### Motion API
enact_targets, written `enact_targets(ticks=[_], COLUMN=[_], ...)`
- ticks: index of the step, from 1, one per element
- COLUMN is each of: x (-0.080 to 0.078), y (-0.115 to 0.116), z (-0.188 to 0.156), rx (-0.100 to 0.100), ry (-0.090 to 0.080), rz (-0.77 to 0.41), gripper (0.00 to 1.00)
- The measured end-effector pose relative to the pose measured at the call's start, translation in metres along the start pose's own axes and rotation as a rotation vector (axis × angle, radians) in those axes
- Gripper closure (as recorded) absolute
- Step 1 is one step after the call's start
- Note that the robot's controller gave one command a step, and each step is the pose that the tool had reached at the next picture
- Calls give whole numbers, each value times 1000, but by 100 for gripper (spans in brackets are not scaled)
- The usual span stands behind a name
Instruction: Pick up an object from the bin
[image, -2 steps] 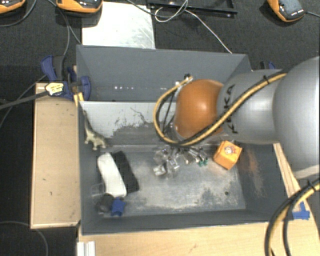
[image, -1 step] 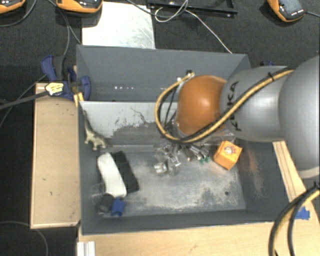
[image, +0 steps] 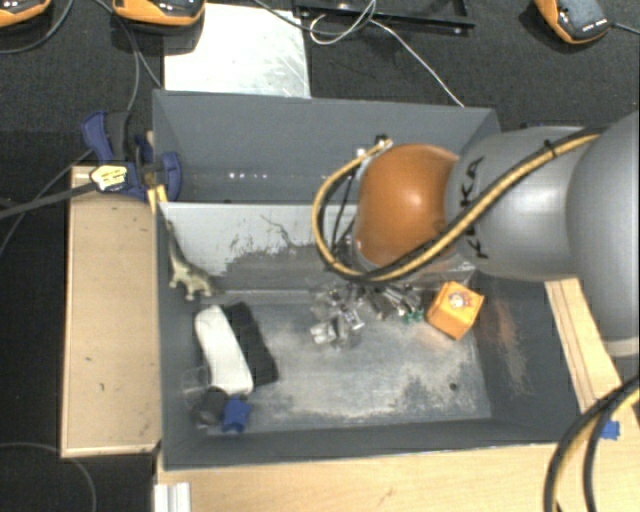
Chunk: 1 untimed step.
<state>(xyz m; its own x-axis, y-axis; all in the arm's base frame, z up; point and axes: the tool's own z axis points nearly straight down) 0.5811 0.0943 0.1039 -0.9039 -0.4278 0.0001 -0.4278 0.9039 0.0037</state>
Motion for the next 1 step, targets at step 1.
enact_targets(ticks=[1], x=[1], y=[1], z=[-22], rx=[-1], ry=[4], rz=[2], gripper=[100])
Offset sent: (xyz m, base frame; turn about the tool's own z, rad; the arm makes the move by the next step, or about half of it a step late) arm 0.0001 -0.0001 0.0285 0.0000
